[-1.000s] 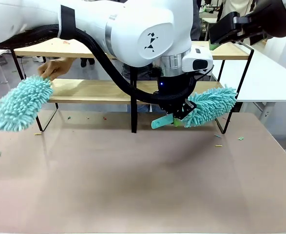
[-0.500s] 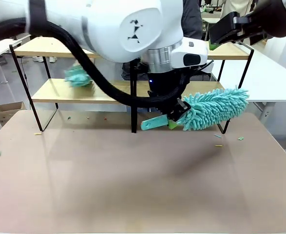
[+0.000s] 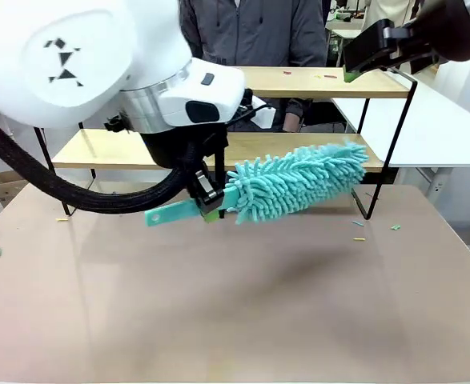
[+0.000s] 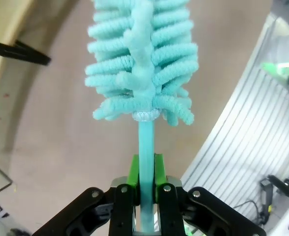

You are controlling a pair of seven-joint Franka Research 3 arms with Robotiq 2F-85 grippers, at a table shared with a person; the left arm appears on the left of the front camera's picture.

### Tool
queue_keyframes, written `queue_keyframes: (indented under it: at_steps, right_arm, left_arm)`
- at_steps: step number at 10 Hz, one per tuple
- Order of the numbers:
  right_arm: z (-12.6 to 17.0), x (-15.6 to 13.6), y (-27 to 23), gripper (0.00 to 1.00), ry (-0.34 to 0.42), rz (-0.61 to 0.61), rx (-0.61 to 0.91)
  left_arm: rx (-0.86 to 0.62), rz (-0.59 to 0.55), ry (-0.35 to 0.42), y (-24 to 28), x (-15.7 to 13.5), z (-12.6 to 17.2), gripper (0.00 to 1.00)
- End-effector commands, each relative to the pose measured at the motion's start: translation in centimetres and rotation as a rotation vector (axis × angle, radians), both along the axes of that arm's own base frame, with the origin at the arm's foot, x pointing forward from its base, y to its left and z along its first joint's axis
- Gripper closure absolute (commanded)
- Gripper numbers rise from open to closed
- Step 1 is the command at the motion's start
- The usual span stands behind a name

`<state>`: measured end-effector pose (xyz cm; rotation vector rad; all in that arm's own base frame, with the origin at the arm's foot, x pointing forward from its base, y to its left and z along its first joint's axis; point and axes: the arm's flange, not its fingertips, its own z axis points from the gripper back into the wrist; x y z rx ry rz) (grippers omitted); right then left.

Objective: Clean the shelves.
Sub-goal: Clean a randomly selected level of the Shelf with the Duster.

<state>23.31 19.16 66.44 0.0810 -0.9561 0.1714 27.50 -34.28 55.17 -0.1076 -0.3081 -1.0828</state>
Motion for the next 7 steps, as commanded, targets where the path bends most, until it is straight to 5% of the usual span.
queue_keyframes:
  at_steps: [1,3,4,7]
  right_arm:
    - [0.0,0.0,0.0,0.0,-0.001,0.002,0.002]
    - [0.0,0.0,0.0,0.0,-0.001,0.002,0.002]
    - [0.0,0.0,0.0,0.0,-0.001,0.002,0.002]
    - [0.0,0.0,0.0,0.0,-0.001,0.002,0.002]
  left_arm:
    - [0.013,-0.062,0.024,-3.3,0.2,0.2,0.87]
    - [0.003,-0.021,0.01,-1.0,-0.1,-0.2,0.87]
    - [0.045,-0.106,0.006,-0.3,0.2,0.6,0.87]
    - [-0.067,0.164,-0.068,12.0,1.0,5.4,0.87]
